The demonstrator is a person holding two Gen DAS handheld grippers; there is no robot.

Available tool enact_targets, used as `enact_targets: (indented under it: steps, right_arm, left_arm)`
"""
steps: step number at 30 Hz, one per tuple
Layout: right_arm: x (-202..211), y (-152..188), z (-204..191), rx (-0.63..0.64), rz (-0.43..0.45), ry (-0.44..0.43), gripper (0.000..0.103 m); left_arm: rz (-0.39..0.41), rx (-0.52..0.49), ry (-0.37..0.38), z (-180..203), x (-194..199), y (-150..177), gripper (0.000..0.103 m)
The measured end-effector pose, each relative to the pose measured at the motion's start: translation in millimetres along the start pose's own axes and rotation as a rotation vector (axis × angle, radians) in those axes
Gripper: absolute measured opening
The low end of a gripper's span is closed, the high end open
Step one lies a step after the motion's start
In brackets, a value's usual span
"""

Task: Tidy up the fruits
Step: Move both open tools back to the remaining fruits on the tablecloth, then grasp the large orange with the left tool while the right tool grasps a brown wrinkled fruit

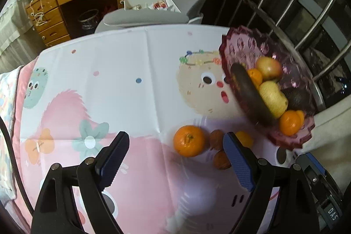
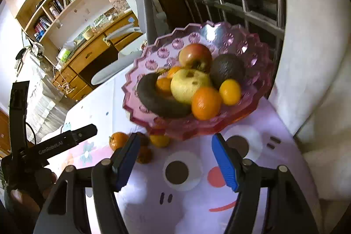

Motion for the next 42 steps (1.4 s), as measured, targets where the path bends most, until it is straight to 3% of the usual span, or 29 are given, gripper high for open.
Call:
enact_targets:
  steps: [9, 16, 23, 32, 34, 38, 42]
  right_arm:
    - [-25, 32, -11, 0.019, -0.043, 0.057, 0.068]
    - [-52, 62, -21, 0.11, -0.097, 0.116, 0.068]
    - [-66, 75, -39, 0.278, -0.058, 0.177, 0.068]
    - [-82, 79, -56, 0.407, -0.012, 0.165, 0.068]
    - [-86, 79, -59, 0.43, -0.004, 0.167, 0.067]
    - [-92, 79, -61, 0.437, -0.01, 0.153, 0.056]
    - [-96, 80, -61, 0.433, -0.016, 0.148, 0.047]
  left_arm:
    - [-0.064, -0.047, 0.088, 0, -33, 17, 0.087]
    - [-0.082, -0.078, 0.13, 2, -54, 18, 0.087]
    - [-0.052, -0.132, 0.151, 10, -65, 15, 0.087]
    - [-0.029, -0.148, 0.186, 15, -75, 11, 0.086]
    - [-0.023, -0.146, 0.202, 17, -77, 10, 0.082]
    - [-0.022, -0.132, 0.249, 24, -79, 9, 0.07]
    - [-0.025, -0.128, 0.261, 29, -78, 11, 0.052]
Point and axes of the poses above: each gripper's, at about its wrist camera, not at the fingertips, and x roughly against the way its jaws point, z to its right, y to its underside, the point moved 9 cm from there along -x, roughly the way its jaws point, and after that the axes turned 12 degrees about -x, right-handed, at the moved point
